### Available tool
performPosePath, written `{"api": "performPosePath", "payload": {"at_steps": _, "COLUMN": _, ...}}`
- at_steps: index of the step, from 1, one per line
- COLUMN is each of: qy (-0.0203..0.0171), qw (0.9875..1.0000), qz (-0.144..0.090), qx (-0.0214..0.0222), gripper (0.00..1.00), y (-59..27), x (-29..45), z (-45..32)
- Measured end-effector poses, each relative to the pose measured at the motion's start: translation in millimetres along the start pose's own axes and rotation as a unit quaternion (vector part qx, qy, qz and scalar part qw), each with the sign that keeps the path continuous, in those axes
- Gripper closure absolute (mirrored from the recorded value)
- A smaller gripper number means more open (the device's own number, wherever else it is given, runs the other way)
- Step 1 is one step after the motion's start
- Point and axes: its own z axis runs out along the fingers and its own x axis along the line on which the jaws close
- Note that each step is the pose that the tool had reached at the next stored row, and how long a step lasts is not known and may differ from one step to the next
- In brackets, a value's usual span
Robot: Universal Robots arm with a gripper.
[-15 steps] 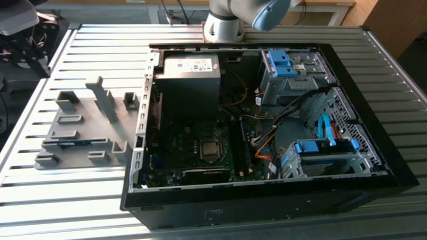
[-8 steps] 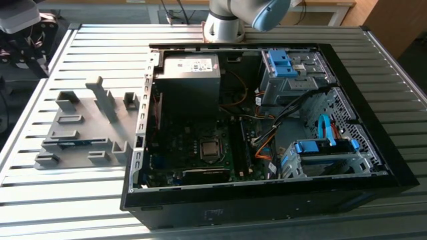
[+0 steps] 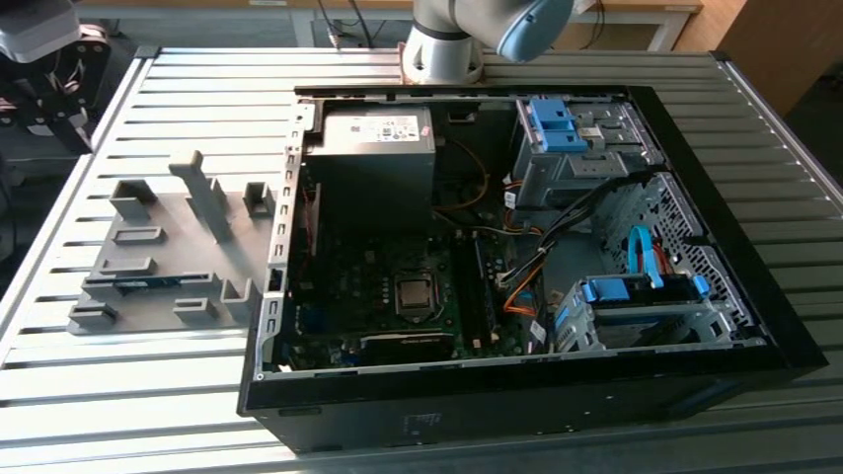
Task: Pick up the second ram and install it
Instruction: 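Pick up the second ram and move it above second insertion slot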
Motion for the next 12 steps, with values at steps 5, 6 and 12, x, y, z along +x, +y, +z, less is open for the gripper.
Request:
{"api": "performPosePath", "payload": {"at_steps": 5, "qy": 0.0002, "qw": 0.9998, "qz": -0.019, "qx": -0.0001, "gripper": 0.89, "y": 1.0, "x": 2.2, "z": 0.2}}
{"api": "performPosePath", "payload": {"at_steps": 6, "qy": 0.0003, "qw": 0.9997, "qz": -0.023, "qx": -0.0002, "gripper": 0.89, "y": 1.2, "x": 2.5, "z": 0.2}}
{"api": "performPosePath", "payload": {"at_steps": 12, "qy": 0.0007, "qw": 0.9985, "qz": -0.056, "qx": -0.0004, "gripper": 0.89, "y": 2.4, "x": 5.0, "z": 0.4}}
